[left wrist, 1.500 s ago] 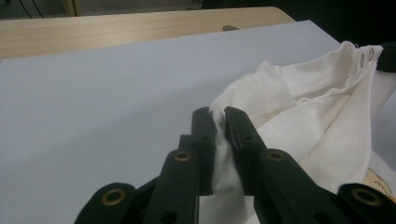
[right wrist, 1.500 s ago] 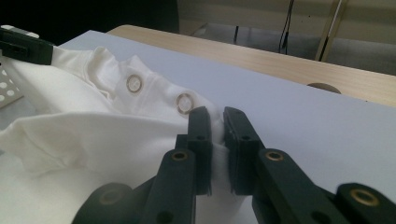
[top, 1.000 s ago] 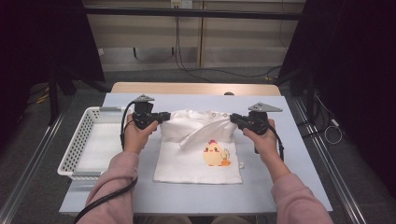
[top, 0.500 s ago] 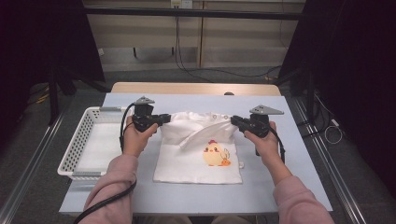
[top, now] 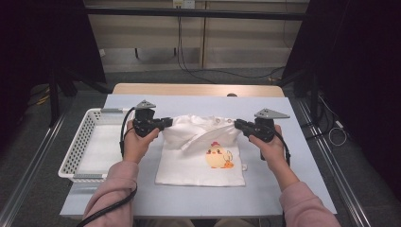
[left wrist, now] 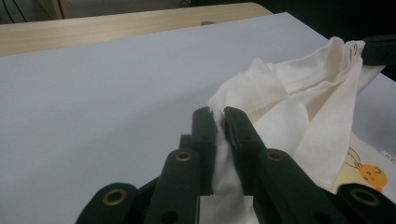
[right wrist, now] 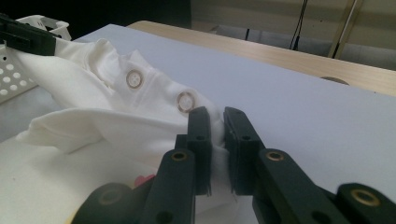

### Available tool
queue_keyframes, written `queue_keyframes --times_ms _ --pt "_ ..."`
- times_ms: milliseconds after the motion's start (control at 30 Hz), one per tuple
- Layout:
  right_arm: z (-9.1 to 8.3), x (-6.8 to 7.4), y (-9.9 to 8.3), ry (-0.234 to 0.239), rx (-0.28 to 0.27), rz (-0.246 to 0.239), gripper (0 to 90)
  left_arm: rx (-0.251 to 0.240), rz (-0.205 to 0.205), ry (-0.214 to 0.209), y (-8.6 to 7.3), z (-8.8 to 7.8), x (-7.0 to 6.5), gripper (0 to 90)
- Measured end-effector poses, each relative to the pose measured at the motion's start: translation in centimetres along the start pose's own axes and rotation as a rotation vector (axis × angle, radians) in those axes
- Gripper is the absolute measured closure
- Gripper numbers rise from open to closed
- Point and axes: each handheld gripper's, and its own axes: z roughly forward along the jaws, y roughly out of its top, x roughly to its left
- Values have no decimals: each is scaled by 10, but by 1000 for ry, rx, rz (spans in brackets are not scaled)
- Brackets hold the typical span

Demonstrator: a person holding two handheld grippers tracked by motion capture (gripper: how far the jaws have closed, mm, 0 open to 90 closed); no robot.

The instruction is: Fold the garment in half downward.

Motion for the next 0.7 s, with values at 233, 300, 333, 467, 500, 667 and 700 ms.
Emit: queue_keyframes --times_ms 233,300,333,467,500,667,700 --pt "-5 1 -3 8 2 -4 823 2 21 -13 -3 -4 -5 835" --pt "-6 1 -4 10 4 0 823 10 30 -16 -4 -5 -6 835" --pt "-7 1 -5 14 5 1 823 2 21 -13 -5 -6 -8 836" --pt "-10 2 -6 18 1 0 822 35 75 -21 -6 -10 -7 836" --pt "-11 2 -7 22 2 2 822 35 75 -21 -6 -10 -7 837" --pt "-14 4 -10 31 6 7 821 10 38 -23 -11 -9 -10 836" --pt "-14 4 -10 31 6 7 821 20 46 -25 -11 -10 -9 836"
